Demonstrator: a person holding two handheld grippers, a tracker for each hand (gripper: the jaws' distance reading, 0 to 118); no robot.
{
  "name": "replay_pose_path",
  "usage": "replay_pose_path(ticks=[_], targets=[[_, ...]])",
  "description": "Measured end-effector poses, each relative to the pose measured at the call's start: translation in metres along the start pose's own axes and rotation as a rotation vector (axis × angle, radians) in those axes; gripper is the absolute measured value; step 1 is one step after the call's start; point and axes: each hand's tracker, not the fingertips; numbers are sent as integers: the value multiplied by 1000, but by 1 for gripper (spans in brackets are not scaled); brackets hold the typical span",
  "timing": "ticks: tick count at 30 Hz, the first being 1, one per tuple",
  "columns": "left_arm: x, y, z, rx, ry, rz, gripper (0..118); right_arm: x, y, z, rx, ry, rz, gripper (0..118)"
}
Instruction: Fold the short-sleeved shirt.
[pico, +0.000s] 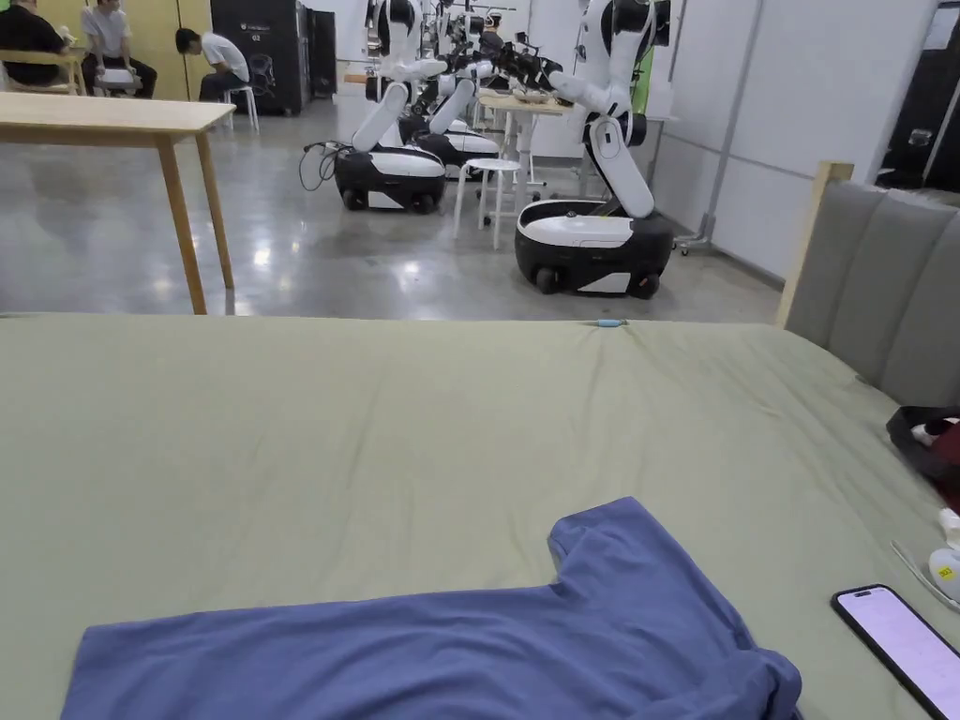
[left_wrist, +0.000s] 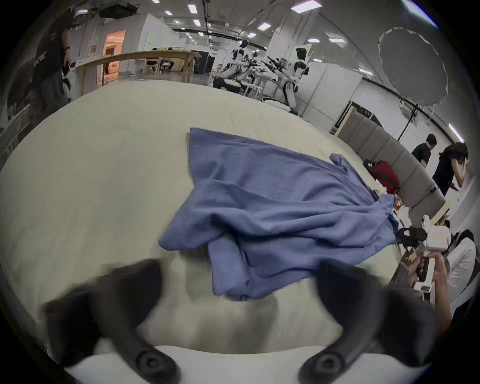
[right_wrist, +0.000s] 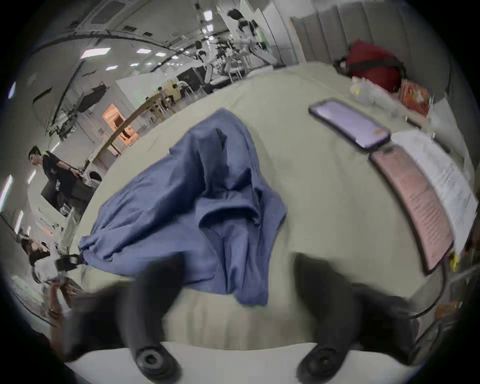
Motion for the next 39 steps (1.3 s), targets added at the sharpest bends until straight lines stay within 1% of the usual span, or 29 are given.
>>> replay_pose_path(ticks=[1,2,4,6,7,8,9,10,11,12,14,15,16,18,19,20,21,23,26,28,29,32,33,34,35,36,37,38,39], targets=[[-4,1,8,47,-8,1,116,-4,1,16,65,-28,40,118],[-4,2,16,53,-6,15,116,-8,3,28,89,-26,44,113],[0,4,39,91,-2,35,117,-19,3,61,126,-62,94,113],[-11,2,49,181,-13,24,116,-42,-4,91,168,-78,172,113],[-11,-1,57,208,-24,18,115,-55,-7,102,179,-65,209,112],[-10,-7,63,236,-43,15,107,-64,-12,111,195,-54,228,105],[3,-14,77,270,-54,21,95,-72,-18,118,213,-36,234,91],[5,-21,82,290,-47,28,74,-77,-22,122,230,-31,222,62],[6,-27,85,316,-33,42,25,-79,-24,121,239,-24,211,15],[8,-33,85,318,-21,43,0,-83,-26,120,237,-22,203,1],[31,-35,97,340,14,38,0,-86,-28,119,254,11,193,0],[33,-38,98,333,5,38,0,-69,-29,111,232,83,156,0],[35,-36,99,331,8,40,0,-66,-28,108,220,108,152,0],[61,-9,98,321,29,20,0,-63,-26,107,236,75,173,0],[68,3,96,321,36,6,0,-86,-24,109,237,38,225,0],[74,16,94,330,45,-2,0,-89,-23,109,234,43,237,0],[55,33,100,317,36,-7,0,-92,-23,109,243,46,253,0],[58,65,87,328,35,-14,0,-91,-19,111,234,85,268,0],[37,114,51,289,33,-20,0,-99,-19,113,256,83,277,0],[24,146,16,182,10,15,0,-101,-18,115,264,86,276,0],[8,157,-8,177,24,3,0,-102,-18,115,264,88,274,0],[-15,190,-61,59,84,-63,0,-97,-15,113,252,96,274,0],[-20,188,-82,26,74,-66,1,-98,-15,113,248,96,275,0],[-27,190,-96,-19,33,-54,13,-98,-15,113,240,98,274,0],[-35,191,-109,-76,-16,-30,45,-96,-15,112,234,98,272,0],[-42,192,-120,-104,-49,2,89,-96,-15,112,230,94,272,0],[-46,188,-134,-127,-50,10,118,-96,-14,113,225,91,271,0],[-52,187,-135,-105,-48,34,115,-96,-14,113,222,90,270,0],[-57,194,-138,-78,-29,-12,115,-97,-13,113,218,85,271,0]])
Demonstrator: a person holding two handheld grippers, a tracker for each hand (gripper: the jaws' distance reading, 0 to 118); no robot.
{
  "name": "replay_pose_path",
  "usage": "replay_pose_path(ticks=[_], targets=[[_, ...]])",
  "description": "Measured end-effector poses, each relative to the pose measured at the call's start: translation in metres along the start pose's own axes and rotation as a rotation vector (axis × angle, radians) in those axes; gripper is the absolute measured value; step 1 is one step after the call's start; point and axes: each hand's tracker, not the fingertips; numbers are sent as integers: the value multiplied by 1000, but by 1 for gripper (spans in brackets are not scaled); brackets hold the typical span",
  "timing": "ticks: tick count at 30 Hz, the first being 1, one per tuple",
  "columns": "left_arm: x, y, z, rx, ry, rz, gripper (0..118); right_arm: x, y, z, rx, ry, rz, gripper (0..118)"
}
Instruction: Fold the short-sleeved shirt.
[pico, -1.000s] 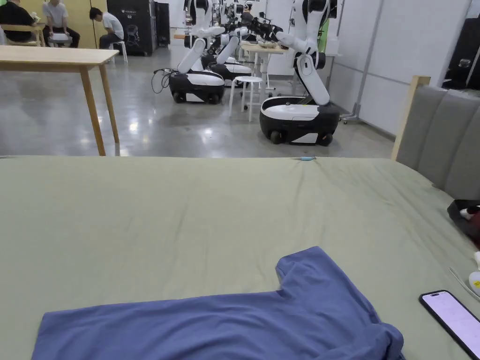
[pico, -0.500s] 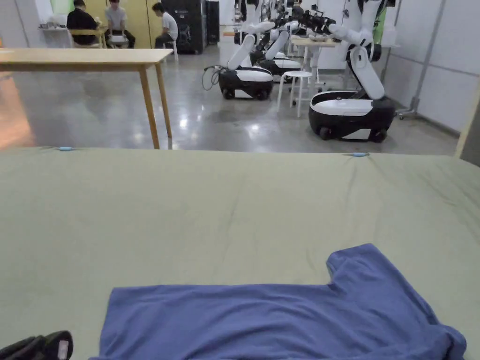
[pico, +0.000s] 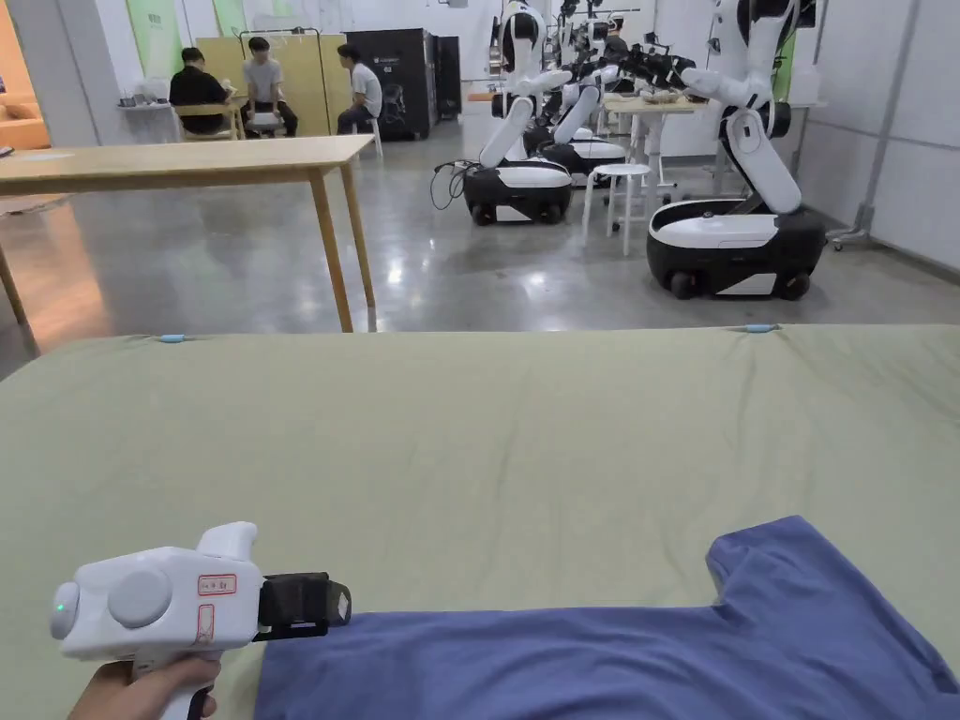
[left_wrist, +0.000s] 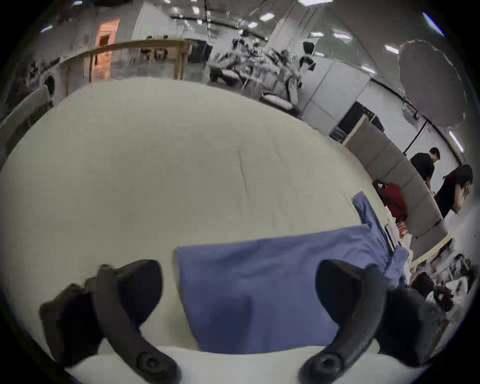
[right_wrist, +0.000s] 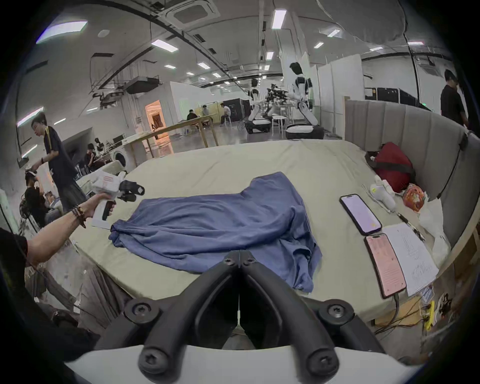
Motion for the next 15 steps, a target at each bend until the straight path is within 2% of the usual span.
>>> replay_pose_path(ticks=[2,6,8,10,11,12,13,14,15], targets=[[-2,1,-8,6,48,-12,116,0,0,0,-9,-9,-2,0],[-6,-12,-30,-102,-10,-23,117,1,-1,-5,-22,-15,-7,0],[1,-19,-33,-59,-1,-119,118,3,-2,-9,-27,-13,-10,0],[10,-28,-33,-69,-24,-129,117,3,-3,-13,-34,-8,-19,0],[13,-28,-32,-71,-35,-144,110,3,-3,-15,-36,-4,-20,0],[13,-23,-30,-30,-28,-200,95,3,-2,-16,-40,1,-20,0],[15,-22,-27,-13,-27,-232,69,2,-2,-18,-44,4,-19,0],[17,-21,-24,10,-8,-247,30,2,-2,-20,-46,6,-16,0],[17,-20,-23,30,31,-270,22,1,-2,-21,-49,10,-12,0]])
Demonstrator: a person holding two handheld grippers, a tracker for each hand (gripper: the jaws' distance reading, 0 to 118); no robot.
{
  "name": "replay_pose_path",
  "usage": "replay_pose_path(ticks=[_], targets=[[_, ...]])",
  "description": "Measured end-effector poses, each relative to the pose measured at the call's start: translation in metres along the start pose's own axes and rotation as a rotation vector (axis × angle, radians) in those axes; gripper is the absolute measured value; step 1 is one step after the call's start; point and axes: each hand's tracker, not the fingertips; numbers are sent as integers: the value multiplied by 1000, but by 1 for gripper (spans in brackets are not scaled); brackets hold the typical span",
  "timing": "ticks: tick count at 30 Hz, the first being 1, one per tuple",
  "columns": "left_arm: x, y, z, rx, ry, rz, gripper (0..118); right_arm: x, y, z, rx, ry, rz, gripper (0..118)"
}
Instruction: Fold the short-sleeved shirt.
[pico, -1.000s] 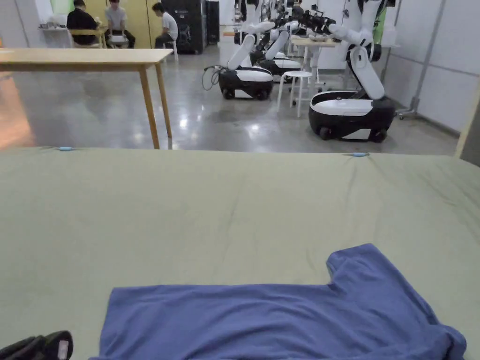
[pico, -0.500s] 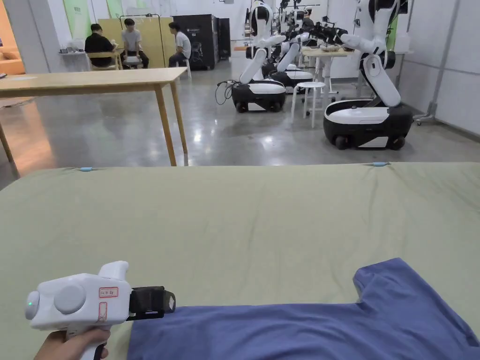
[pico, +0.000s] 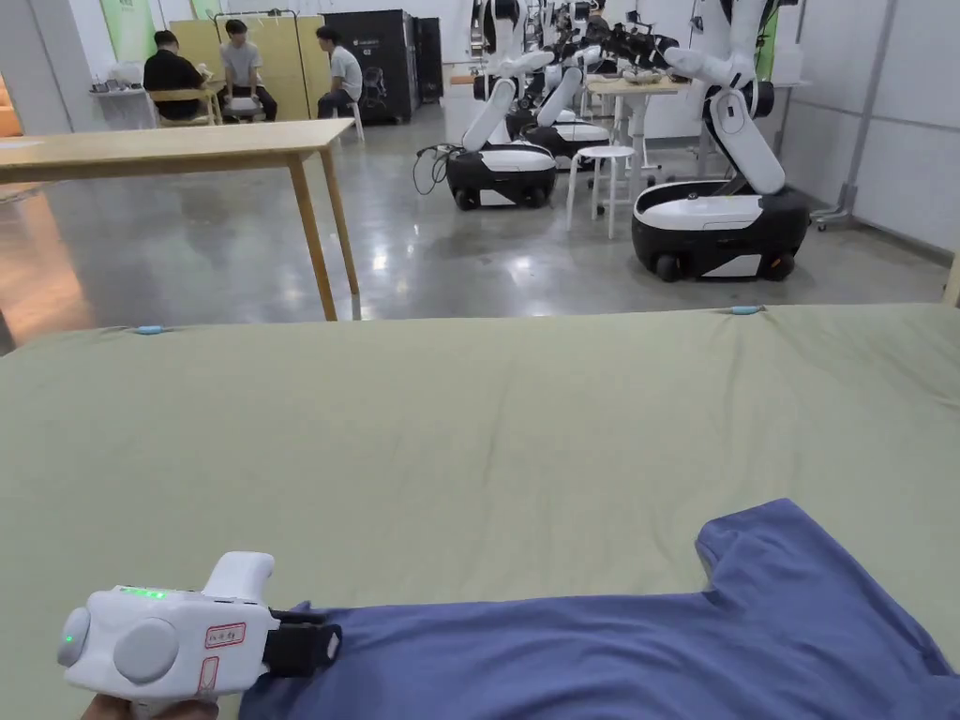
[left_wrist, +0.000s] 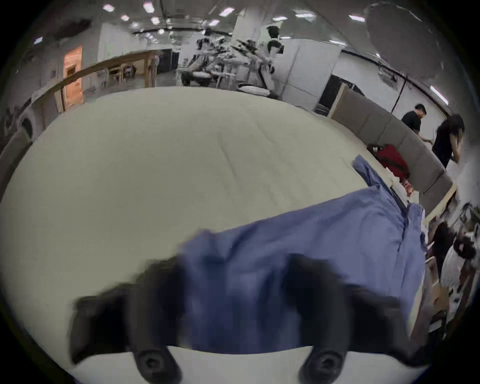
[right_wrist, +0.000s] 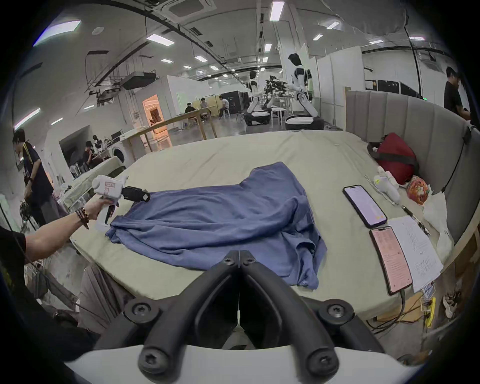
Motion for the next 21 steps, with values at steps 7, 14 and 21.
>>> replay_pose_path(ticks=[7,14,21], targets=[[12,-1,-4,-28,-16,-34,5,9,10,-11,-22,12,6,0],[13,4,2,-16,-5,-58,5,68,109,-88,21,19,98,0],[38,1,15,-11,-42,-46,5,137,150,-241,-220,-60,117,114]])
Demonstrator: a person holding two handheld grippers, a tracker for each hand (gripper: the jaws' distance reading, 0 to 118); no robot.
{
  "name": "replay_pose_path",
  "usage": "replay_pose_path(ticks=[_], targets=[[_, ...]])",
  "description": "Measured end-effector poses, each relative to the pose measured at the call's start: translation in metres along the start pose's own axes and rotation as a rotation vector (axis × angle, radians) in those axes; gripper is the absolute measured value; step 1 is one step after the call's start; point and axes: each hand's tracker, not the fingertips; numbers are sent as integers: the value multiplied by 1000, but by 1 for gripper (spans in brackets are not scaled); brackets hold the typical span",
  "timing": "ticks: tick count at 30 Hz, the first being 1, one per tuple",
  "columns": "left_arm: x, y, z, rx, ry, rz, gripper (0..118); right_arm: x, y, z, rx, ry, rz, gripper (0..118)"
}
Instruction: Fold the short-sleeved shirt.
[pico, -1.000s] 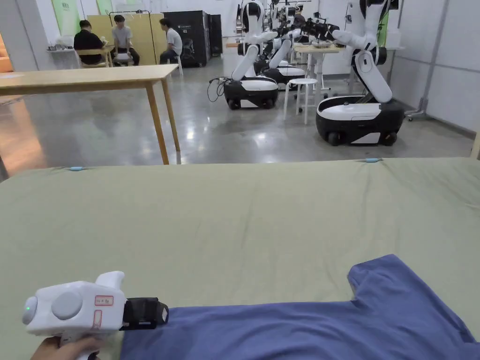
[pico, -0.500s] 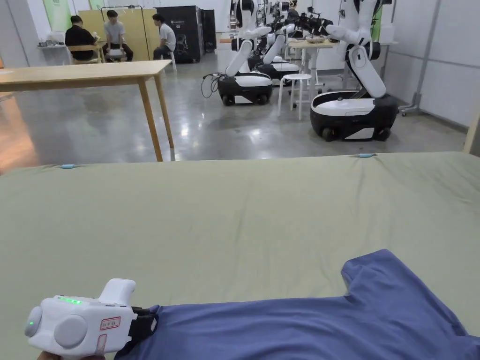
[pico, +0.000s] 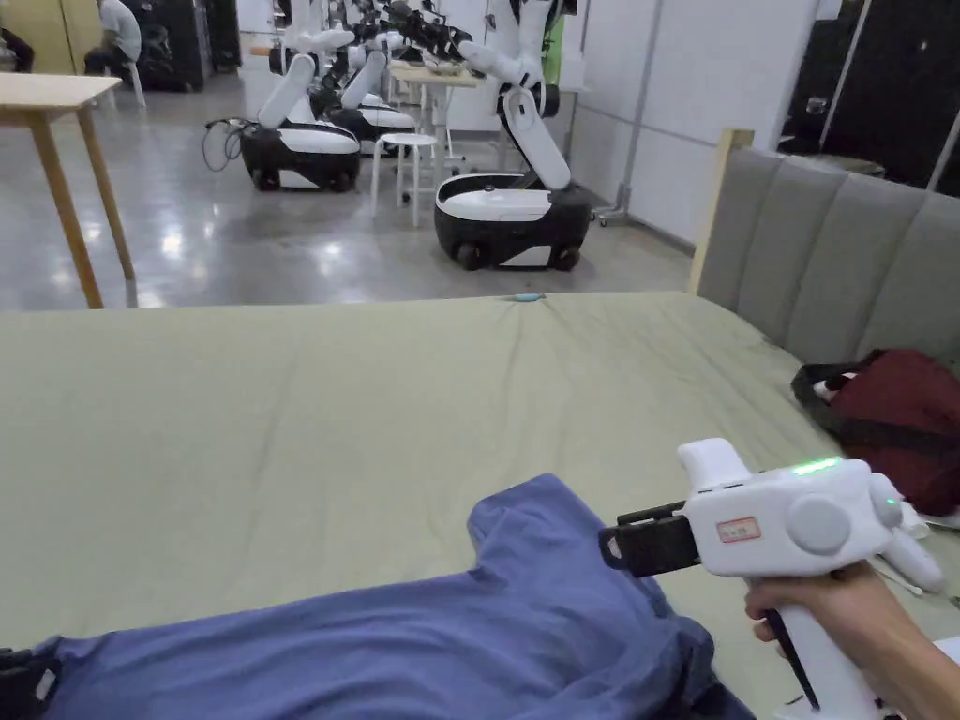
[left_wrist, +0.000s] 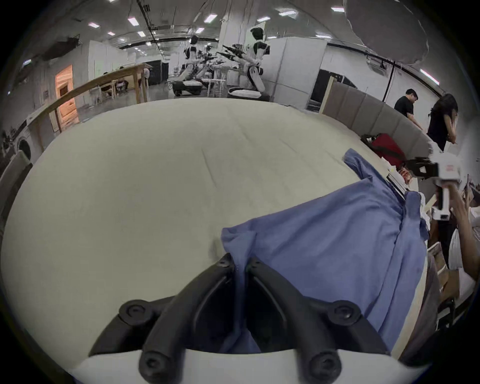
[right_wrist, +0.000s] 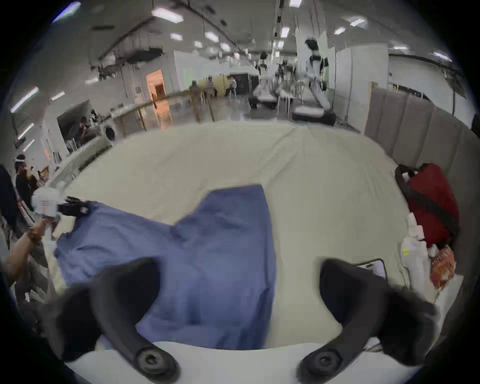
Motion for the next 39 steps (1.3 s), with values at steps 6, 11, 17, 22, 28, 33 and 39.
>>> replay_pose_path(ticks=[6,11,17,22,28,33,39], targets=[[2,1,-2,-13,6,7,5,14,0,-69,-170,-31,-50,109],[2,0,-2,-20,11,12,5,-6,-7,-77,-203,-67,47,74],[2,-2,-5,-28,16,15,5,-18,-1,-71,-209,-20,48,0],[2,0,12,4,33,13,5,-23,10,-39,-147,-8,84,0],[17,-3,73,101,7,-7,5,-39,4,56,15,32,115,0],[37,-28,121,147,-18,-28,5,-54,-35,123,87,51,150,0],[52,-77,161,183,-44,22,5,-62,-106,175,103,102,110,0]])
